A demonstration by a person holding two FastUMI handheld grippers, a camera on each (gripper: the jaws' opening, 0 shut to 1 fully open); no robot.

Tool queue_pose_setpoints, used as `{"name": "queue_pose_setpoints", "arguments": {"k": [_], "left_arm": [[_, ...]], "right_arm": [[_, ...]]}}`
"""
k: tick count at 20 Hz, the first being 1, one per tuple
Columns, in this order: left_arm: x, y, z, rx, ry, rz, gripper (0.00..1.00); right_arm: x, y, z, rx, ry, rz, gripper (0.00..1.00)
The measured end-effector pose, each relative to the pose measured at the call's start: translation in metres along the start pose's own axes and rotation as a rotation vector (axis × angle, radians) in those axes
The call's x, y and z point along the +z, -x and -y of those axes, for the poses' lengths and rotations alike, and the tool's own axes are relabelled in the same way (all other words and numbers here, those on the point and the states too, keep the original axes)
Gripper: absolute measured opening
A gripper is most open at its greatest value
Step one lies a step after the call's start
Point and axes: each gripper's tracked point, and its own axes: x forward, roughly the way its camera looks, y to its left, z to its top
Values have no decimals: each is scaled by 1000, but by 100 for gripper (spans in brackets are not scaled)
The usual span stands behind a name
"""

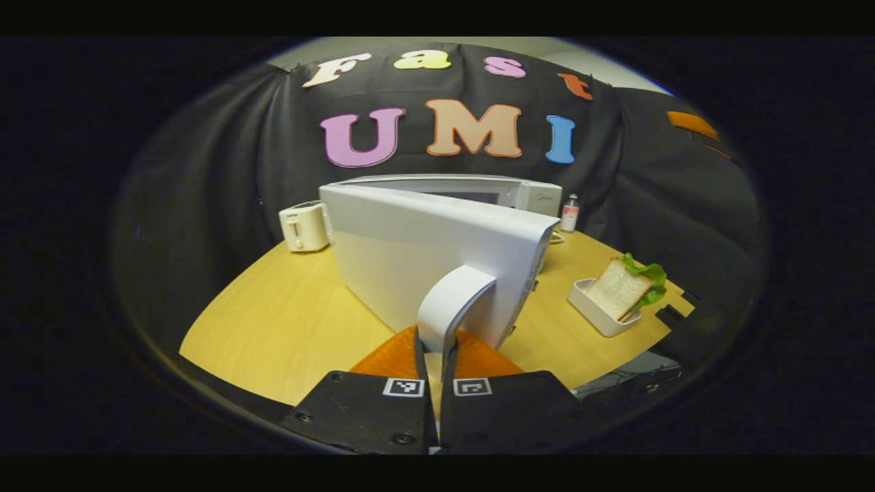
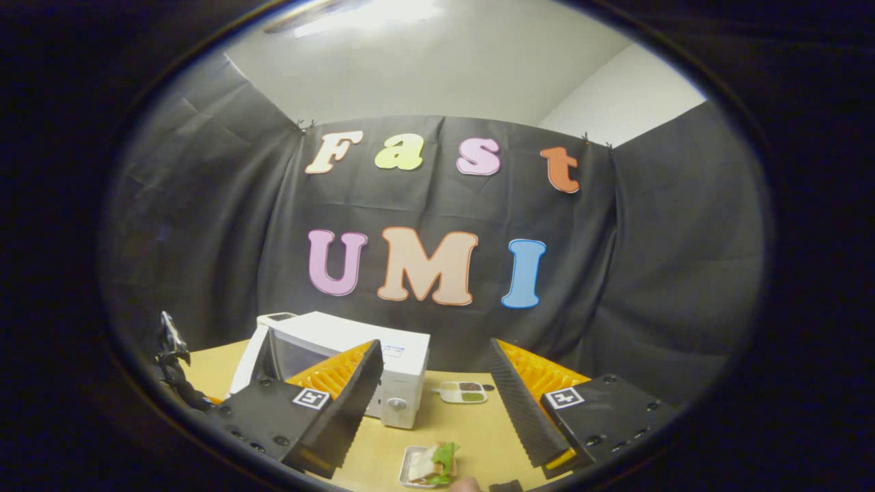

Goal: Open the microwave oven with the left hand, put the food in, and close the microwave oven.

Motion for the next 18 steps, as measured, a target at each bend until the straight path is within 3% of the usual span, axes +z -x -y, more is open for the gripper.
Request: {"name": "queue_pose_setpoints", "arguments": {"k": [4, 8, 12, 15, 18], "left_arm": [[-11, 21, -64, 132, 51, -14, 2], [-22, 33, -91, 81, 161, -29, 1], [-24, 34, -115, 71, 171, -37, 17], [-28, 36, -117, 65, 179, -44, 88], [-27, 37, -114, 76, 135, -27, 95]], "right_arm": [[-1, 4, -6, 13, 9, 8, 97], [-7, 5, -11, 22, 3, 0, 98], [-14, 6, -10, 11, 0, -11, 97], [-24, 3, -8, 3, 17, -32, 97], [-29, 3, -6, 0, 34, -45, 97]]}}
